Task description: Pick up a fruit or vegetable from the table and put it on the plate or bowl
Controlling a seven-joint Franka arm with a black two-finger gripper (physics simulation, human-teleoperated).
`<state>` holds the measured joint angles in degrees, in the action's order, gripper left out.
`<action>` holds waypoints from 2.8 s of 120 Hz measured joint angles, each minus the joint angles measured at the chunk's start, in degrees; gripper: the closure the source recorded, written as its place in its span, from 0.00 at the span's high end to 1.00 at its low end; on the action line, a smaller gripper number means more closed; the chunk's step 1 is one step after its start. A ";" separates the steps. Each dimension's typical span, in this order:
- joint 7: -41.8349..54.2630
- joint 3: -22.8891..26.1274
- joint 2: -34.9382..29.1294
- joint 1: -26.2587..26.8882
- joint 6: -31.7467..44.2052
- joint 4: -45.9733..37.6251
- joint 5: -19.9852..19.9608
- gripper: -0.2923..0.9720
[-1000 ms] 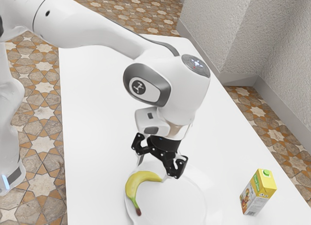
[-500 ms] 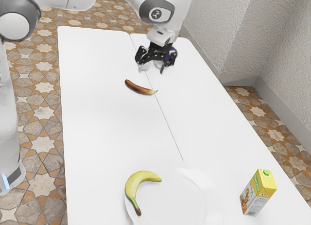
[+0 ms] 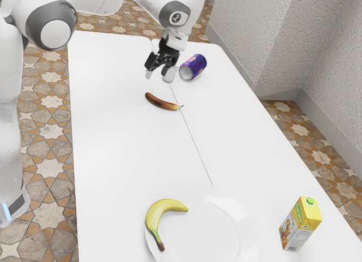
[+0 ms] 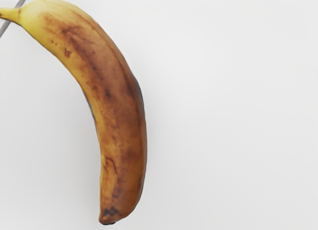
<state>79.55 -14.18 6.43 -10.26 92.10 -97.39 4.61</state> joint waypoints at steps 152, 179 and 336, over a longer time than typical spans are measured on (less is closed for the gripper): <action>-11.65 -5.51 -9.31 5.86 14.49 -19.89 -1.18 0.77; -12.65 -5.51 -9.30 4.32 15.81 -20.81 -1.18 0.77; -15.63 -4.83 -7.19 6.49 18.75 -21.20 -1.19 0.77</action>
<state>63.92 -19.01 -0.76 -3.77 110.85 -118.59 3.42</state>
